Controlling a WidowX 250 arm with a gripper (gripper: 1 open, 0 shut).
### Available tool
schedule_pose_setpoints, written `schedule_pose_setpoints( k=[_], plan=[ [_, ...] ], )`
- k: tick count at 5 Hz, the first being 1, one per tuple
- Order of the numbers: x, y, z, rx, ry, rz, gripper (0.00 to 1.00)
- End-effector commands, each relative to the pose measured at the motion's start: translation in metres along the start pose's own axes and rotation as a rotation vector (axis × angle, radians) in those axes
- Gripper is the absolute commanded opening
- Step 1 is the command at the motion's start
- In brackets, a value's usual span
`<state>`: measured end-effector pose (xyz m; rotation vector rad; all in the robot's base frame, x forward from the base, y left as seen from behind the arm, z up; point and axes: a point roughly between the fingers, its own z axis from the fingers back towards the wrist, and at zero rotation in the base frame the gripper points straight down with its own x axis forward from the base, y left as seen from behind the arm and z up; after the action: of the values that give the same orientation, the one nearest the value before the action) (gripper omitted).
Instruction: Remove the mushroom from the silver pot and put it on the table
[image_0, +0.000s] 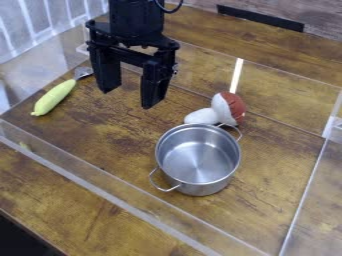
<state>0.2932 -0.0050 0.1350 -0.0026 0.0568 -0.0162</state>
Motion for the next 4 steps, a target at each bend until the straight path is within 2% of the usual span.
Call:
schedule_pose_setpoints(
  k=[1,2,3,4],
  plan=[
    [-0.006,0.005,-0.012,-0.004,0.036,-0.029,1.0],
    [0.007,0.001,-0.026,-0.01,0.063,-0.048,1.0],
    [0.047,-0.015,-0.027,0.004,0.041,-0.162,1.0],
    [0.08,-0.039,-0.029,0.023,0.017,-0.303,1.0]
  ],
)
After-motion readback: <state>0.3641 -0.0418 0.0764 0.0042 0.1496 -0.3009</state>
